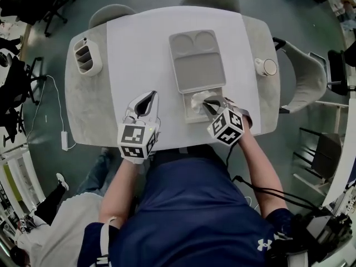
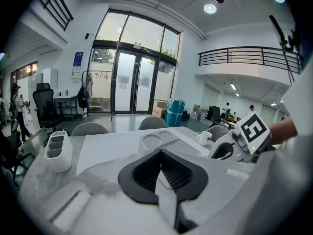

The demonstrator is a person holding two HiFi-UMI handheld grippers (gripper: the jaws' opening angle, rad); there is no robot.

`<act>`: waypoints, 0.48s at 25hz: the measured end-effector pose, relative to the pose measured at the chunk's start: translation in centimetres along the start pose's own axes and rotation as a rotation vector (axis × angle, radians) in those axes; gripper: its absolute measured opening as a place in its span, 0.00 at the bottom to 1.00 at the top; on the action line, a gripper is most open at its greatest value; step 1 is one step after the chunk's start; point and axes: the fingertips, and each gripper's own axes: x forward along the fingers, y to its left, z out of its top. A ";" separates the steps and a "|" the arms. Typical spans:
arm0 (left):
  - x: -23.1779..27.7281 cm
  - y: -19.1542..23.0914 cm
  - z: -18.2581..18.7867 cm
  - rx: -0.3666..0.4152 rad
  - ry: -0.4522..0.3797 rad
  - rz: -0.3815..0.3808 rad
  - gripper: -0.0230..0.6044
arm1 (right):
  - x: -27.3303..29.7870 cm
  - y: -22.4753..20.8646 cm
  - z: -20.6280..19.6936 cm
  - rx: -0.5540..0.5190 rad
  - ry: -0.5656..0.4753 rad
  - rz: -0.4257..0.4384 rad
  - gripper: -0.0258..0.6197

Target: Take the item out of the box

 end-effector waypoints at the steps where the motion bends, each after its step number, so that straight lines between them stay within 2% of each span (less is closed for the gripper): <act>1: 0.1 -0.3 0.1 0.005 -0.001 -0.006 0.04 | -0.7 -0.4 0.1 0.022 -0.015 -0.016 0.08; 6: 0.5 -1.4 0.7 0.034 -0.006 -0.040 0.04 | -4.3 -3.1 -0.4 0.150 -0.080 -0.116 0.07; 12: 1.3 -2.9 1.2 0.053 -0.001 -0.077 0.04 | -7.5 -6.1 -3.4 0.297 -0.094 -0.227 0.07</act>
